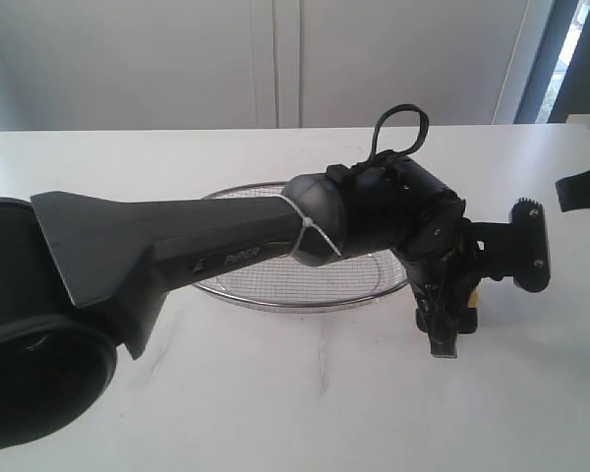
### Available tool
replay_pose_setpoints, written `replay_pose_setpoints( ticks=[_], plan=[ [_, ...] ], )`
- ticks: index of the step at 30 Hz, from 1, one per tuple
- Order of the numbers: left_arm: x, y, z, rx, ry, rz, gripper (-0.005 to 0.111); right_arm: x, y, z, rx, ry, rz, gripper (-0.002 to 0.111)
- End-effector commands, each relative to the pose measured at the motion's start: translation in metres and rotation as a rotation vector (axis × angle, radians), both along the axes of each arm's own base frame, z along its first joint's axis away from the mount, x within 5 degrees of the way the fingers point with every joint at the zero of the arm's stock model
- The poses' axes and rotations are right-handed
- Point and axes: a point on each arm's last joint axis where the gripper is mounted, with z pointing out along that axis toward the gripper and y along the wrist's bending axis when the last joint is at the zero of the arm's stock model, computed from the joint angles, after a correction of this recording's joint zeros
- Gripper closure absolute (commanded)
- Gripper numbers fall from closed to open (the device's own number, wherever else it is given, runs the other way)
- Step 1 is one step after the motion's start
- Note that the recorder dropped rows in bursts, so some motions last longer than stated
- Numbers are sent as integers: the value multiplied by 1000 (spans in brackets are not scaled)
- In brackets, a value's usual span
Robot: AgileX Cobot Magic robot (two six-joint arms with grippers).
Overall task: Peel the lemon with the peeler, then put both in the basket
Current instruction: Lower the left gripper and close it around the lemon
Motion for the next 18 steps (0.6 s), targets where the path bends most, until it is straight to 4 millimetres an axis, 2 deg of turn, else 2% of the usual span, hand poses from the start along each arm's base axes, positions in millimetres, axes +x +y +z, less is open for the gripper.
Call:
replay_pose_setpoints(
  ticks=[1, 9, 13, 18],
  plan=[
    [-1, -3, 1, -14, -1, 2, 31, -1, -2, 3, -2, -22, -4, 108],
    [1, -6, -26, 24, 10, -1, 31, -1, -2, 3, -2, -22, -4, 108],
    [1, -6, -30, 31, 11, -2, 32, -1, -2, 3, 0, -22, -4, 108],
    [1, -6, -30, 31, 11, 0, 46, -1, -2, 3, 0, -22, -4, 108]
  ],
)
